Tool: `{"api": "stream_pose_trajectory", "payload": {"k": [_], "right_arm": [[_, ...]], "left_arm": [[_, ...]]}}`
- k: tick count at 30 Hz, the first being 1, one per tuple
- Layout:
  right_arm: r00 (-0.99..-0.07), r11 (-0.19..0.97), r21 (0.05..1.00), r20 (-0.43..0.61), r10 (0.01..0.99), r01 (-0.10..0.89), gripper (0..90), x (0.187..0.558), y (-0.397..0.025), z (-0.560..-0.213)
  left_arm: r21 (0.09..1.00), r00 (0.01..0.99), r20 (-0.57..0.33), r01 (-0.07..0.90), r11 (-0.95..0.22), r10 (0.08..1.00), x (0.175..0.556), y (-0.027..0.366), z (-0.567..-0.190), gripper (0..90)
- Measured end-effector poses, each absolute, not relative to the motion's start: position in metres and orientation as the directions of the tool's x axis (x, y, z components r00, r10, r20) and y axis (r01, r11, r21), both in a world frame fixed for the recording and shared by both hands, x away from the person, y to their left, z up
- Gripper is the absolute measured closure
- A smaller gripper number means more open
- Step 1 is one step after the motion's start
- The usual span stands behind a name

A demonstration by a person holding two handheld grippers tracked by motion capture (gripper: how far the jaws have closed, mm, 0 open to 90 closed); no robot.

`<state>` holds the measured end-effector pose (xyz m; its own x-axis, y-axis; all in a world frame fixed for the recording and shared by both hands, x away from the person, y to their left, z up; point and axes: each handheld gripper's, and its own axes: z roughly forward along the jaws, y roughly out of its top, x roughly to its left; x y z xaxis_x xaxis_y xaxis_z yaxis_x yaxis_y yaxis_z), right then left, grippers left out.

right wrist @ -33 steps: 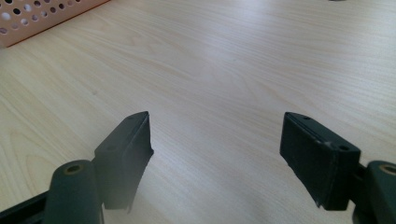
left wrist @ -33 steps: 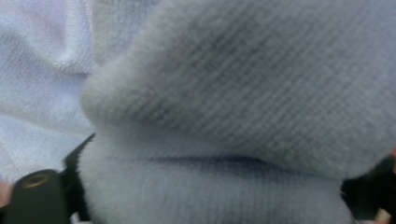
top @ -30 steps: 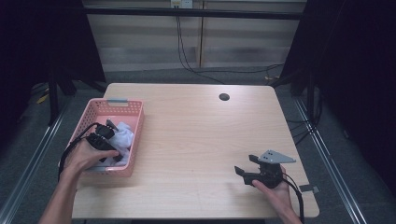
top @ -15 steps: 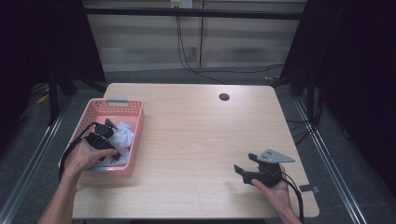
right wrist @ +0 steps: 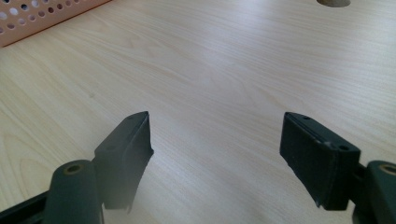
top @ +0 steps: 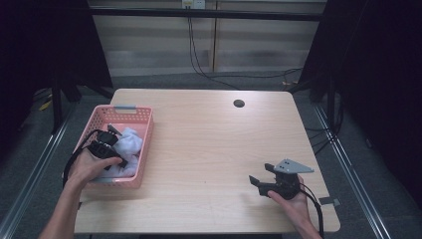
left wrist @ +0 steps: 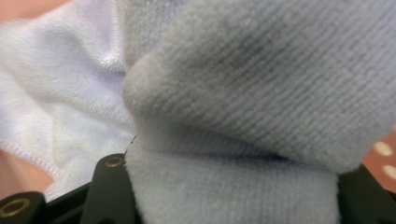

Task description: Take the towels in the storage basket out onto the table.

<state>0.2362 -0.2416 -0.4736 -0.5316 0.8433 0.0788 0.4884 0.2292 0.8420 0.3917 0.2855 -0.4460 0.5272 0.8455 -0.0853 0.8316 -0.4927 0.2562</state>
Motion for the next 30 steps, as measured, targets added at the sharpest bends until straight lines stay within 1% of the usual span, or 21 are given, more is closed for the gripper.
{"api": "stream_pose_trajectory", "payload": {"k": [1,3,5,11,18,21,23,26,29,30], "right_arm": [[-0.53,0.229,0.842,0.078,0.844,0.489,24.8,0.236,-0.242,-0.473],[-0.528,0.228,0.842,0.078,0.845,0.49,24.8,0.236,-0.242,-0.473],[-0.529,0.228,0.842,0.079,0.845,0.489,24.8,0.236,-0.242,-0.474],[-0.536,0.233,0.836,0.084,0.84,0.497,24.5,0.236,-0.242,-0.474],[-0.536,0.231,0.836,0.086,0.84,0.497,24.5,0.237,-0.242,-0.474],[-0.53,0.227,0.835,0.089,0.843,0.501,24.3,0.237,-0.242,-0.475],[-0.53,0.227,0.834,0.09,0.844,0.502,24.3,0.237,-0.242,-0.475],[-0.532,0.23,0.835,0.087,0.842,0.5,24.3,0.237,-0.242,-0.475],[-0.534,0.231,0.836,0.085,0.841,0.498,24.3,0.237,-0.243,-0.475],[-0.532,0.23,0.835,0.086,0.842,0.499,24.3,0.236,-0.243,-0.474]], "left_arm": [[0.287,0.52,-0.057,0.826,-0.485,0.852,0.389,0.285,-0.439,43.9],[0.295,0.528,-0.068,0.821,-0.489,0.846,0.388,0.287,-0.436,43.8],[0.334,0.522,-0.092,0.818,-0.467,0.848,0.386,0.29,-0.428,43.8],[0.409,0.514,-0.111,0.804,-0.432,0.851,0.381,0.3,-0.413,43.3],[0.453,0.498,-0.145,0.801,-0.39,0.855,0.377,0.311,-0.403,42.8],[0.465,0.513,-0.142,0.79,-0.4,0.847,0.377,0.312,-0.397,42.8],[0.498,0.512,-0.147,0.777,-0.384,0.846,0.377,0.313,-0.388,42.8],[0.524,0.514,-0.158,0.768,-0.369,0.843,0.376,0.314,-0.382,42.7],[0.541,0.508,-0.165,0.763,-0.353,0.845,0.375,0.313,-0.379,42.8],[0.537,0.514,-0.156,0.761,-0.365,0.843,0.375,0.314,-0.377,42.8]]}}
